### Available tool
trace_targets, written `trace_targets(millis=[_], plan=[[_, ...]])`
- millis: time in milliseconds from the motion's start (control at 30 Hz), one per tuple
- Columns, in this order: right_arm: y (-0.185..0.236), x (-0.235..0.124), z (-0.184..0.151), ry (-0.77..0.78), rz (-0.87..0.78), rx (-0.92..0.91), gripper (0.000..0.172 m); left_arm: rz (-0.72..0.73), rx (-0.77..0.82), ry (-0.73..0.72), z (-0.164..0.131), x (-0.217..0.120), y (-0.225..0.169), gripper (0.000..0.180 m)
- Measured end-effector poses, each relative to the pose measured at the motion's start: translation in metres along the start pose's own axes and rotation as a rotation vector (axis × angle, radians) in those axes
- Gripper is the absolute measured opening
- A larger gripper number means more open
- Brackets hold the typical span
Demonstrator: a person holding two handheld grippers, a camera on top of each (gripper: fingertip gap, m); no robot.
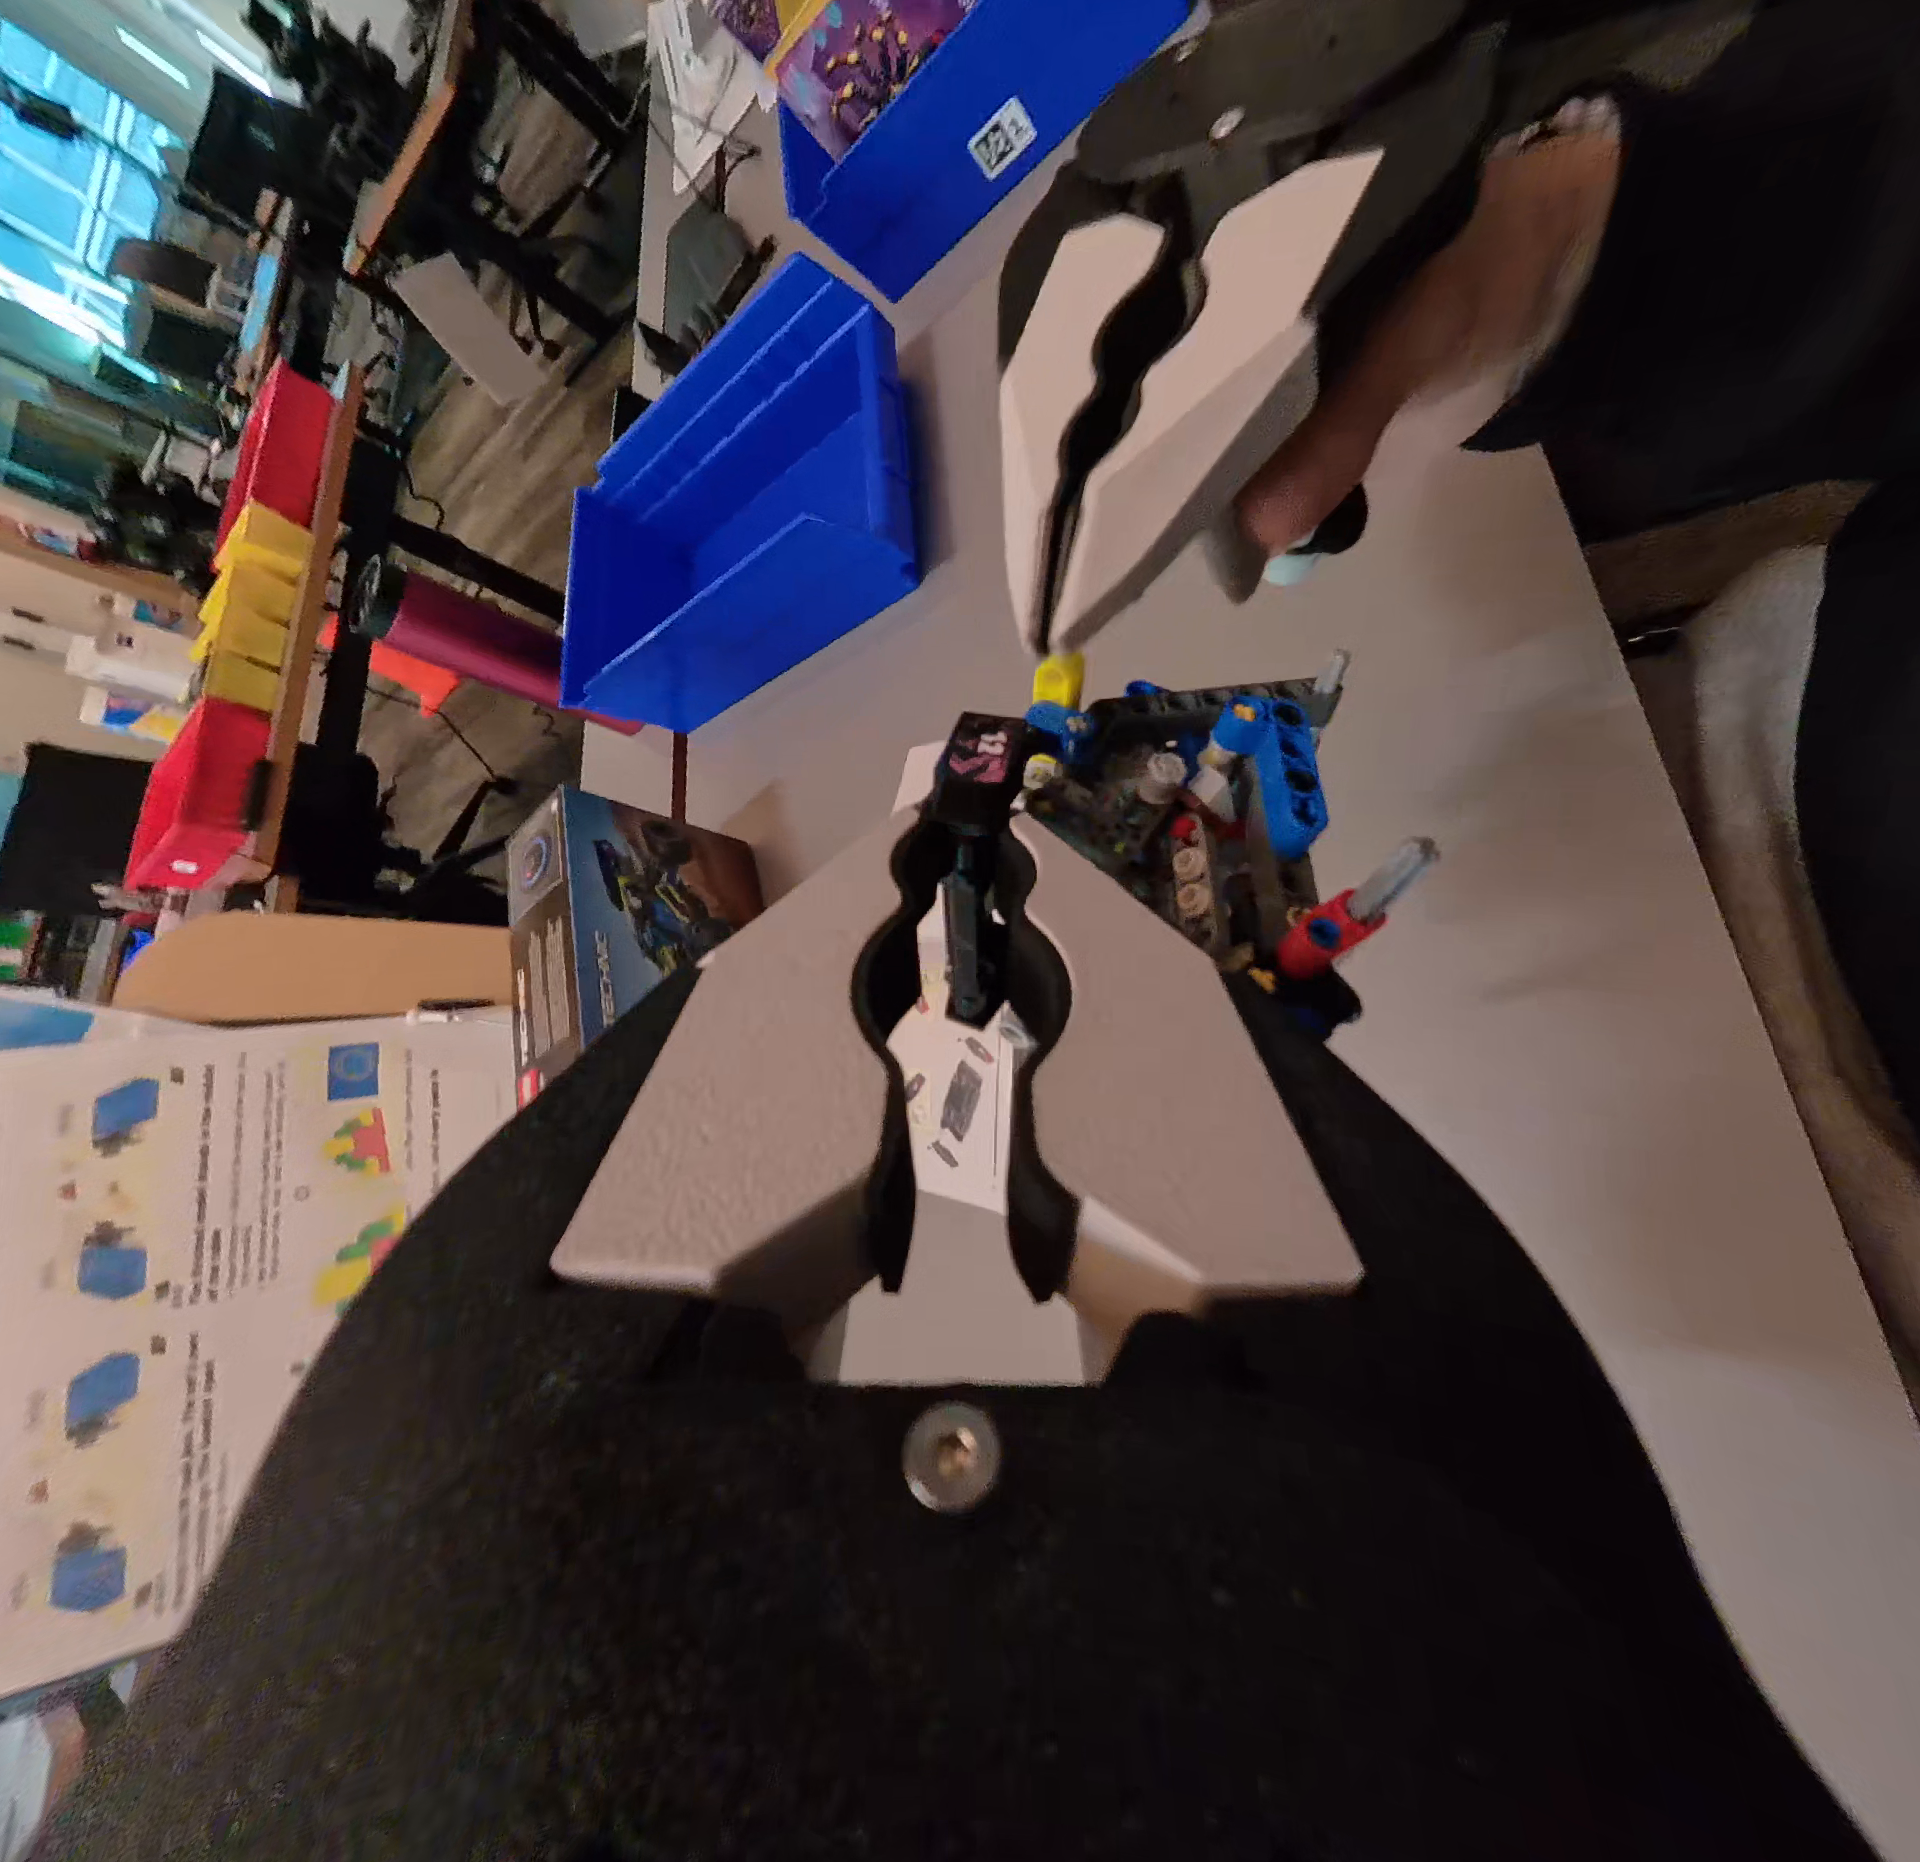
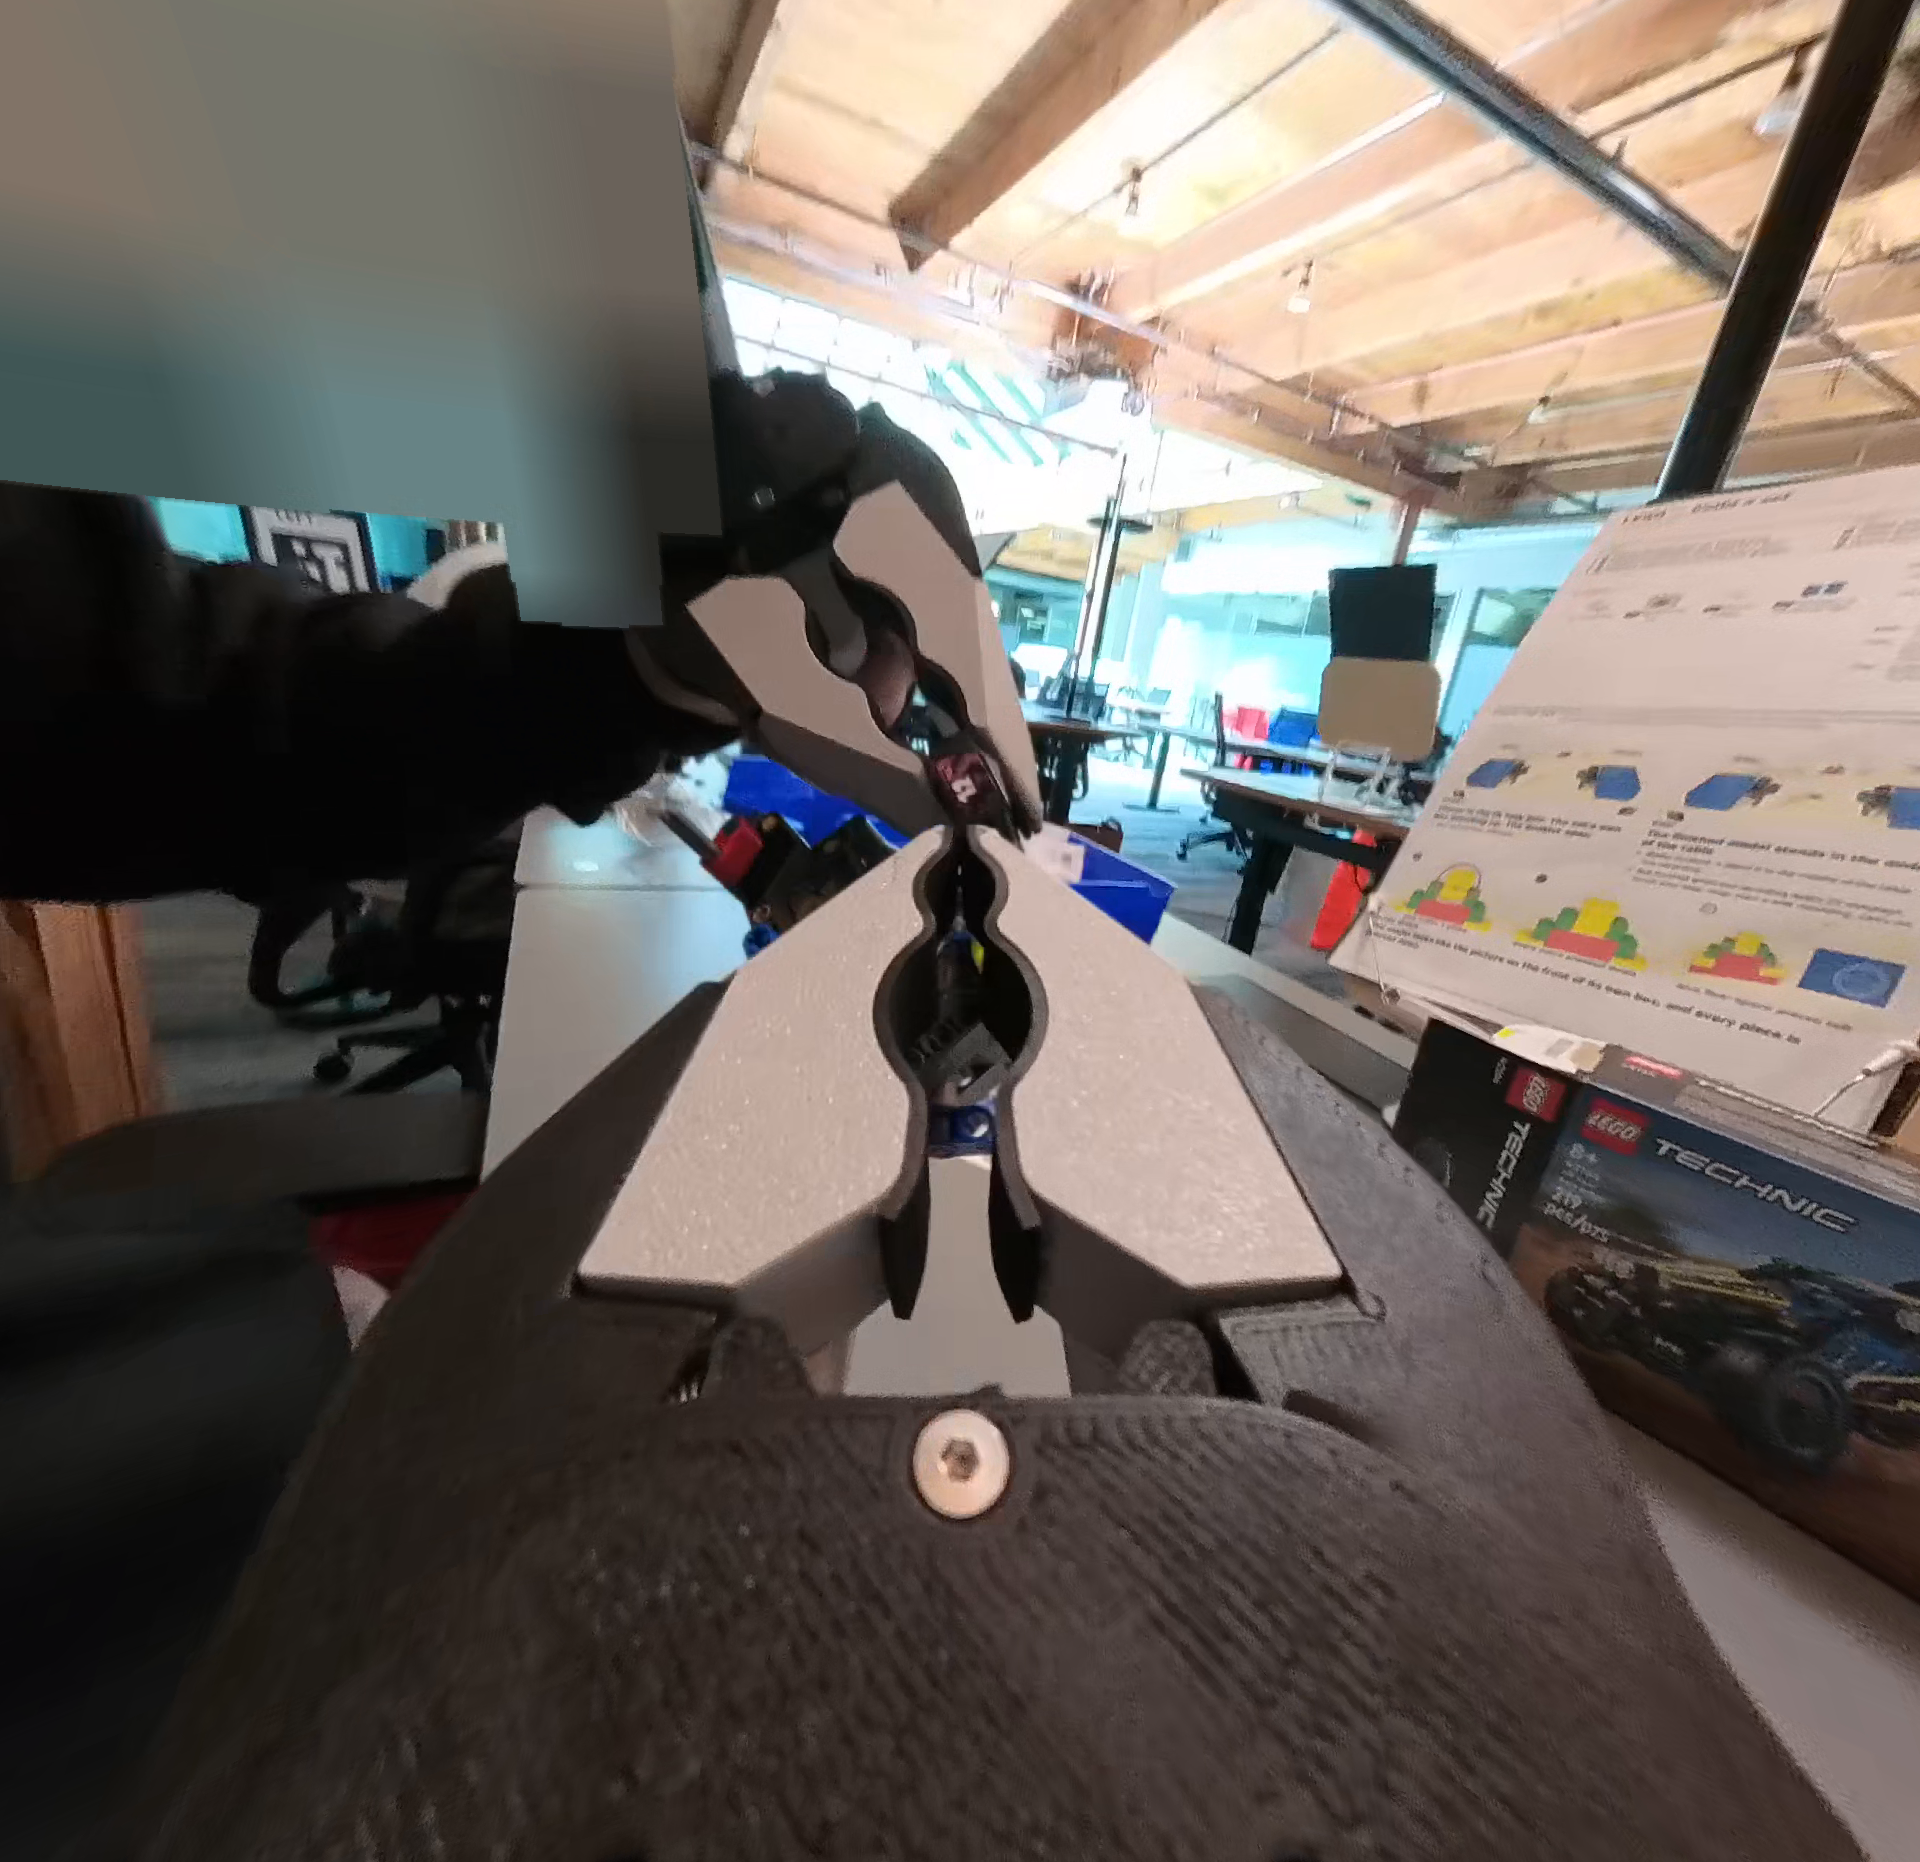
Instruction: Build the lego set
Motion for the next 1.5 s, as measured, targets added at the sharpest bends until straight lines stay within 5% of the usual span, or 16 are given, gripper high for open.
trace_targets(millis=[100,733,1200,1500], plan=[[-0.007,-0.007,0.001,0.004,-0.035,0.004,0.033,0.034,-0.039,-0.015,-0.002,-0.004,0.007,0.007],[-0.005,-0.009,-0.003,0.006,-0.01,-0.105,0.006,-0.002,-0.092,-0.13,0.005,-0.007,0.004,0.007],[0.002,0.001,-0.013,0.015,0.013,-0.153,0.005,-0.095,-0.209,-0.25,-0.005,-0.011,0.002,0.008],[0.007,0.009,-0.018,0.019,-0.002,-0.197,0.004,-0.109,-0.129,-0.051,-0.013,-0.015,0.0,0.007]])
Point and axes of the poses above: each gripper's, where its closed fingertips meet, x out along the fingers, z out of its top, y = z × x across the jaws, the point moved 9 cm from there along -x, back along the fingers, and after that the axes turned 1 degree about y, right-handed, at the moved point
